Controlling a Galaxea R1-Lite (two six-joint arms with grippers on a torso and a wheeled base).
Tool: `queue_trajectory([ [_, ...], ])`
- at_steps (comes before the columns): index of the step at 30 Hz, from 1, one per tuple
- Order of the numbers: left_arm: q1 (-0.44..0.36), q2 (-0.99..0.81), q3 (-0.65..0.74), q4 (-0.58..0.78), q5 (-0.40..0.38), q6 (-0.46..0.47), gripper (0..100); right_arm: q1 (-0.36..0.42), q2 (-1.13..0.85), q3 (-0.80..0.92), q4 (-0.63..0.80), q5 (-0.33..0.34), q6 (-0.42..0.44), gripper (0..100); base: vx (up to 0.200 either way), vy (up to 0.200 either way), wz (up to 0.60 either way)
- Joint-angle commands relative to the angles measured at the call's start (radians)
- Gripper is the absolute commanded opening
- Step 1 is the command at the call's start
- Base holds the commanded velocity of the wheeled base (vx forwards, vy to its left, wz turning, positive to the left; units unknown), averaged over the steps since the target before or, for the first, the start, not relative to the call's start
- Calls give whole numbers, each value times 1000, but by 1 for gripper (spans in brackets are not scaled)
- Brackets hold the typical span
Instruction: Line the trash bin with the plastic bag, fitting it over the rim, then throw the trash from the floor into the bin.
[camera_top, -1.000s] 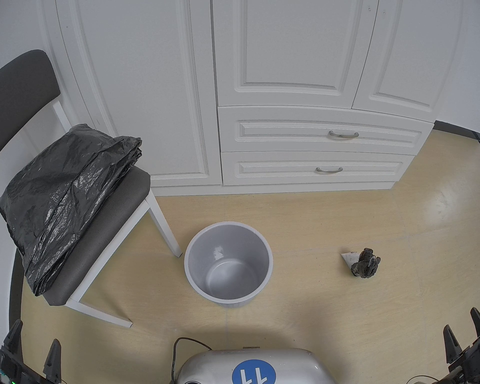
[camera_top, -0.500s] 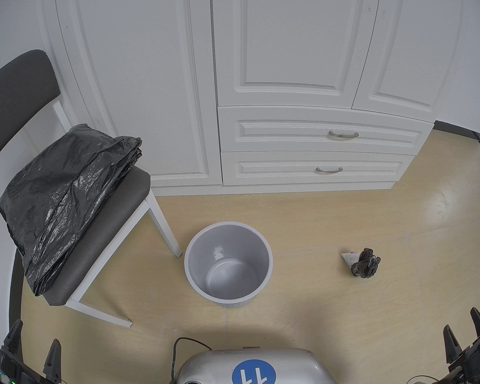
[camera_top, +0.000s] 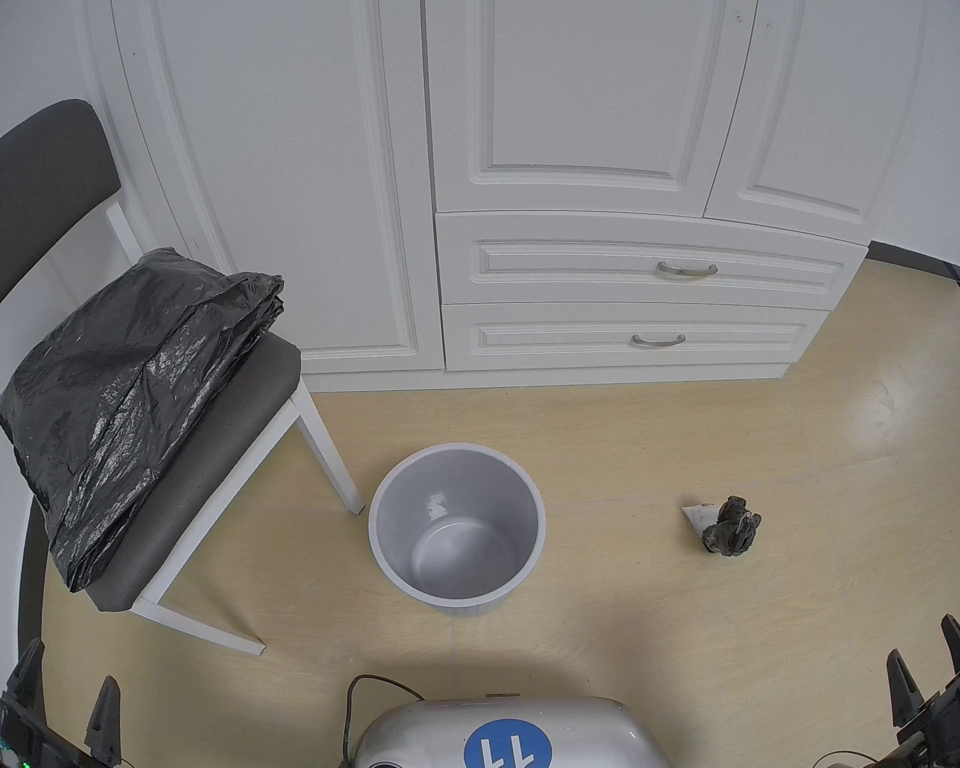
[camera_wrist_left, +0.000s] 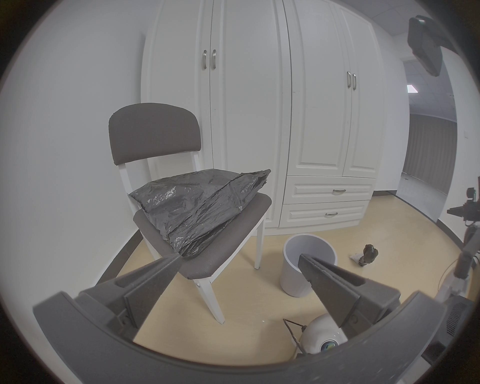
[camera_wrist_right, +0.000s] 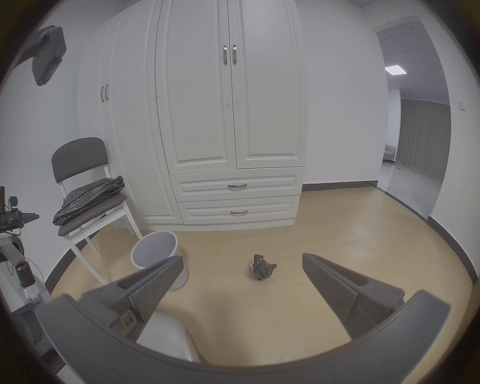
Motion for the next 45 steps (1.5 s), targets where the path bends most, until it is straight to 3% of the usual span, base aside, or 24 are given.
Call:
queue_trajectory([
  [1,1,-16,17,0,-1,15,100,0,-16,16,-1,-2,-2,100,0,0,0],
  [9,1,-16,17,-3,36,-28,100,1,-16,2,-31,6,-9,100,0,0,0],
  [10,1,-16,-12,-74,36,-43,100,1,-16,-70,-147,18,152,100,0,0,0],
  [11,1,-16,-20,-83,36,-46,100,1,-16,-79,-153,18,166,100,0,0,0],
  [12,-8,-1,-161,-169,4,-134,100,1,-12,-142,-164,47,258,100,0,0,0],
  [14,-20,50,-251,-155,-28,-167,100,6,4,-159,-132,64,206,100,0,0,0],
  [18,-54,228,-411,-39,-50,-92,100,13,128,-192,-70,93,41,100,0,0,0],
  [21,-33,455,-478,-13,30,-55,100,12,292,-248,-78,103,-36,100,0,0,0],
  [23,-27,495,-486,-14,54,-52,100,12,318,-257,-80,101,-41,100,0,0,0],
  [24,27,719,-520,-49,165,-43,100,6,453,-318,-80,90,-50,100,0,0,0],
  [25,36,743,-520,-60,173,-43,100,4,467,-326,-80,90,-50,100,0,0,0],
  [27,133,912,-501,-189,183,0,100,-2,562,-367,-77,87,-58,100,0,0,0],
  [31,210,982,-454,-281,176,50,100,0,637,-416,-81,84,-73,100,0,0,0],
  [32,305,1005,-389,-324,113,130,100,-3,685,-459,-81,57,-75,100,0,0,0],
  [36,533,982,-276,-329,-150,347,100,-2,732,-479,-83,37,-67,100,0,0,0],
  [37,633,981,-257,-330,-232,462,100,-2,746,-470,-81,38,-67,100,0,0,0],
  [38,667,981,-257,-330,-254,498,100,-2,749,-466,-81,41,-67,100,0,0,0],
  [39,779,986,-257,-329,-315,600,100,-3,769,-459,-81,40,-65,100,0,0,0],
  [40,849,989,-259,-325,-366,638,100,-3,783,-456,-83,40,-65,100,0,0,0],
  [41,865,989,-259,-324,-383,644,100,-3,788,-455,-83,40,-65,100,0,0,0],
  [42,909,987,-260,-322,-492,653,100,-7,803,-447,-83,40,-61,100,0,0,0],
  [43,909,986,-259,-321,-545,649,100,-14,814,-446,-83,40,-53,100,0,0,0],
  [45,909,998,-256,-316,-582,646,100,-25,831,-449,-89,40,-41,100,0,0,0],
])
